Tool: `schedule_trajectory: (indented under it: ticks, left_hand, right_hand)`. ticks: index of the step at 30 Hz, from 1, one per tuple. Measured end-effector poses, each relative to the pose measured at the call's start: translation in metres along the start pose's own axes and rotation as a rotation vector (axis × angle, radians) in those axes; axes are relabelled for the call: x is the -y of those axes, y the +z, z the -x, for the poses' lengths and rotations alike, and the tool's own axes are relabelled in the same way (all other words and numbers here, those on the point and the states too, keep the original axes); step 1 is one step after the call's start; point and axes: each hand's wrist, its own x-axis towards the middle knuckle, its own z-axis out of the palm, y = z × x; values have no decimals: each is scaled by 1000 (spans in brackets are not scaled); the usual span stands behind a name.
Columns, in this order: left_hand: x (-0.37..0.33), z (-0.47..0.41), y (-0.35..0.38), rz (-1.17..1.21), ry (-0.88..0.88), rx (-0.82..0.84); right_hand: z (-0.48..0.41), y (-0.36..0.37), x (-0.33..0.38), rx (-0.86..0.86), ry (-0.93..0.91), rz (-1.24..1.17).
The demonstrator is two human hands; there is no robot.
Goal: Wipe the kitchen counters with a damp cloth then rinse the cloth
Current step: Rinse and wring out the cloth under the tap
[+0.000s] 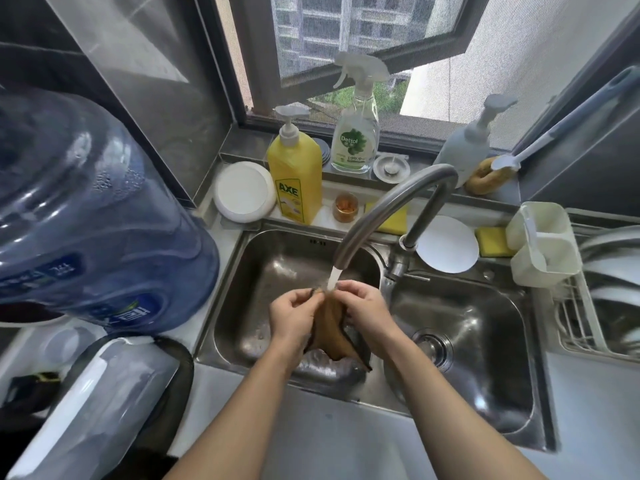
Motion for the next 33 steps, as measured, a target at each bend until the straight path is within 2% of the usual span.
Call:
schedule_trajectory:
  ticks: [2,6,10,12,16,21,23,26,33]
  left_hand:
    - [2,6,6,13,16,37]
    - [3,10,6,71,72,106]
    - [3,9,-2,-8,145,154]
    - [1,9,-2,-60,177,167]
    - [-5,8,1,-21,164,113]
    - [-1,-4,-5,51,69,73]
    - [-1,-3,-5,132,21,95]
    - [-2,-2,-5,123,35,127]
    - [-7,4,-9,-65,139,235]
  right_hand:
    - [6,5,2,67,-41,57]
    - [11,10,6,137,-19,9]
    - [15,9,15,167,-3,-12]
    - [13,4,16,86,27,21]
    - [-5,-20,9,-272,121,4]
    - [-20,-58,-2,-507,260,-388]
    - [-24,-69,-1,-609,245,-525]
    - [-28,-81,13,-651,183,-550]
    - [-38,-102,18,-602,149,-368]
